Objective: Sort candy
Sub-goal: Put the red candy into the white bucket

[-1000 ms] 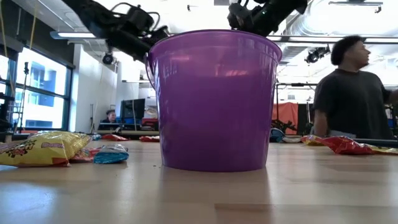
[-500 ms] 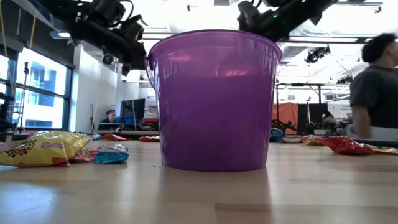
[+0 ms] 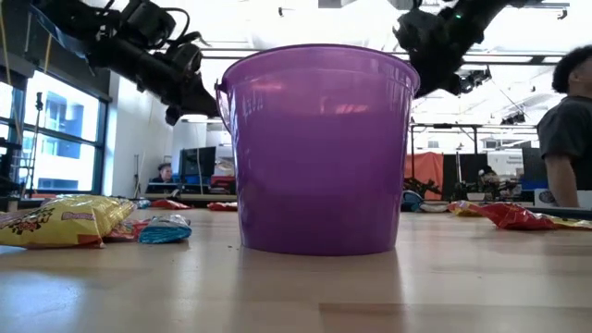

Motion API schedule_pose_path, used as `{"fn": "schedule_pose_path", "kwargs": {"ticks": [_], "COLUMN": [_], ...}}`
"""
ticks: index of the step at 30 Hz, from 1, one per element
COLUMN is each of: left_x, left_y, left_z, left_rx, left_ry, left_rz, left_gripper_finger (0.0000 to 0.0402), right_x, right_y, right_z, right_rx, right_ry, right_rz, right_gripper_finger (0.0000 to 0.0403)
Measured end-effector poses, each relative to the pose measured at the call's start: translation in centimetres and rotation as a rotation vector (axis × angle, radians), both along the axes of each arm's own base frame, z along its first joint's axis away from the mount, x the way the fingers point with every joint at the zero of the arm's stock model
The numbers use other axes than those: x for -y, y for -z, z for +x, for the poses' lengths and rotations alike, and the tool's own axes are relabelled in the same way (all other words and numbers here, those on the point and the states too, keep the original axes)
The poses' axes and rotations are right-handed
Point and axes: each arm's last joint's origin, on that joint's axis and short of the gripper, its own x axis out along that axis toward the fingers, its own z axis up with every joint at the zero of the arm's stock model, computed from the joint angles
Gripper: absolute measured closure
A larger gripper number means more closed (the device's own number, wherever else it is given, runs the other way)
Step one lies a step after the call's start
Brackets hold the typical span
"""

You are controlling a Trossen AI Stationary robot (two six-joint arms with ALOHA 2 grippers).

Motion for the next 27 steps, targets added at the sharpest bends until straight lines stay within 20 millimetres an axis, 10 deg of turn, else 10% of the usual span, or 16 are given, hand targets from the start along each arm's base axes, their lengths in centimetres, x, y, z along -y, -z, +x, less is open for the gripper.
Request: {"fn": "schedule_pose_path", "kwargs": {"ticks": [18,27], "left_x": [2.5,3.0], "left_y": [3.6,3.6], "left_z": [-0.2,0.0], "left_rx": [-0.028,-0.038], "left_ry": [0.057,0.077], "left_rz": [-0.071,-0.067], "left_gripper_finger": [0.0401,0.0401], "right_x": [-0.6,-1.8], "right_y": [6.8,6.8], "right_z": [-7.0,-6.7], "right_rx": [-0.093,-0.111], "right_ry": [0.174,0.154], "right_rz": [0.304,0.346], "right_gripper_finger": [0.0403,0.0403]}}
